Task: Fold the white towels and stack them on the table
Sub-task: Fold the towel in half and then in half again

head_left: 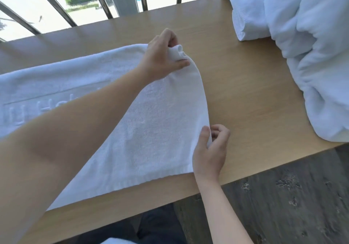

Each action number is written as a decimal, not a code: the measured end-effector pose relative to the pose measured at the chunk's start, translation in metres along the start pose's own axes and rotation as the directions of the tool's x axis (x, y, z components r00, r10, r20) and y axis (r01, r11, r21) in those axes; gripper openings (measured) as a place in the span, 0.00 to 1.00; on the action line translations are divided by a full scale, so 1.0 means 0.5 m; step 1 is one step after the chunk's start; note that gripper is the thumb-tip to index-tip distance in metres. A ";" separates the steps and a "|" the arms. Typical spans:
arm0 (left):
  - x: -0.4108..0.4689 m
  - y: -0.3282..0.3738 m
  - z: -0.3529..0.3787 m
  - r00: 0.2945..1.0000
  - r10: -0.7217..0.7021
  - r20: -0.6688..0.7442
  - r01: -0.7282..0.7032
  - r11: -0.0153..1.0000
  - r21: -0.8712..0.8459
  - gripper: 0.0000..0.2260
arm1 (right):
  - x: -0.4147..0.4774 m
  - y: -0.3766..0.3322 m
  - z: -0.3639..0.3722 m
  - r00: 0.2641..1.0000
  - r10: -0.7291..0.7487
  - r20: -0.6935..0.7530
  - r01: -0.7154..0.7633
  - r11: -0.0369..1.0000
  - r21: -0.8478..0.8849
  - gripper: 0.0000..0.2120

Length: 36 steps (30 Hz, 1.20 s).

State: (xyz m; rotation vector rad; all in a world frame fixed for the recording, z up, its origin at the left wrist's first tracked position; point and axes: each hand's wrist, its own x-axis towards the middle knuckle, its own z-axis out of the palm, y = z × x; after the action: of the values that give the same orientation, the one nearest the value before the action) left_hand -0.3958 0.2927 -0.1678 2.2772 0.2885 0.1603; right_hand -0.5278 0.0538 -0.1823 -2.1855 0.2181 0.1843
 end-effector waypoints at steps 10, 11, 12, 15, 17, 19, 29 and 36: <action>-0.091 -0.045 -0.102 0.999 0.007 -0.050 0.001 0.989 0.147 0.14 | 0.004 -0.049 -0.002 0.860 0.221 0.461 -0.440 0.777 0.449 0.19; -0.103 -0.053 -0.112 0.998 -0.018 -0.057 0.025 0.992 0.120 0.13 | -0.003 -0.060 0.004 0.847 0.195 0.495 -0.439 0.781 0.444 0.20; -0.115 -0.059 -0.122 0.998 -0.042 -0.054 0.047 0.993 0.107 0.12 | -0.010 -0.072 0.010 0.833 0.174 0.525 -0.440 0.784 0.438 0.21; -0.146 -0.079 -0.152 0.985 -0.175 0.002 0.175 0.984 -0.021 0.06 | -0.035 -0.112 0.027 0.806 0.103 0.583 -0.400 0.821 0.407 0.29; -0.163 -0.092 -0.169 0.963 -0.268 0.025 0.266 0.938 -0.221 0.04 | -0.052 -0.135 0.035 0.779 0.046 0.626 -0.364 0.845 0.391 0.34; -0.177 -0.100 -0.185 0.938 -0.346 0.019 0.313 0.822 -0.476 0.05 | -0.070 -0.151 0.045 0.730 -0.018 0.683 -0.346 0.852 0.393 0.30; -0.272 -0.134 -0.342 0.877 -0.481 0.003 0.233 0.419 -0.878 0.10 | -0.200 -0.257 0.112 0.509 -0.125 0.852 -0.228 0.934 0.273 0.30; -0.392 -0.201 -0.533 0.892 -0.450 -0.044 0.221 0.519 -0.826 0.10 | -0.323 -0.329 0.196 0.336 -0.036 0.941 -0.262 0.956 0.131 0.10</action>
State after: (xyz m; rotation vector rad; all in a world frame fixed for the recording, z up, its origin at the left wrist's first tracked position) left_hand -0.6562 0.4992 -0.0718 1.2311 0.6493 0.3097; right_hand -0.6532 0.2423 -0.0758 -1.4499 -0.2764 1.4019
